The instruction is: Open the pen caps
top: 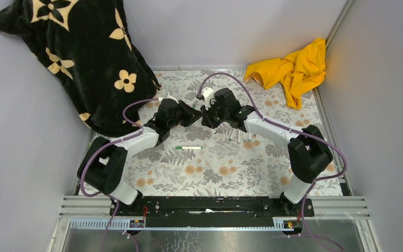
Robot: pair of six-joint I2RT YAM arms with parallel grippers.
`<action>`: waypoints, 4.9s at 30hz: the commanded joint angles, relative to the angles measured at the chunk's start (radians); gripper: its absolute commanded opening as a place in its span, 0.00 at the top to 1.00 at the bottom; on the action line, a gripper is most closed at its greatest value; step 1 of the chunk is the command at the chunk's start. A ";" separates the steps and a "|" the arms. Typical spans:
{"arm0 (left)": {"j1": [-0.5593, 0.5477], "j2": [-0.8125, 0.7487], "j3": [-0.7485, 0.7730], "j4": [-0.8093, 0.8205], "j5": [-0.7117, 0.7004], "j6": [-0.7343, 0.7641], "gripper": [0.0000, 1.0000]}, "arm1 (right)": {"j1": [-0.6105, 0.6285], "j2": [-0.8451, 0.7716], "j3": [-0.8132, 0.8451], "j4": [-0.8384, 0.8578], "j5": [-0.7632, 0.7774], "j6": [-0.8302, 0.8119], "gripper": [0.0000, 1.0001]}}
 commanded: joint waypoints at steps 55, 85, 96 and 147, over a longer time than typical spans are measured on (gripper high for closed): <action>0.318 0.287 0.186 -0.238 -0.031 0.239 0.46 | -0.108 0.163 -0.021 0.001 0.426 0.422 0.99; 0.316 -0.098 -0.054 -0.108 0.005 0.157 0.34 | -0.103 0.006 -0.106 0.149 0.518 0.272 0.60; 0.320 -0.215 -0.168 -0.016 0.080 0.081 0.11 | 0.031 0.034 0.026 -0.005 0.144 0.001 0.55; 0.390 -0.720 -0.289 -0.325 -0.090 0.059 0.02 | 0.239 0.396 0.102 -0.181 0.241 0.016 1.00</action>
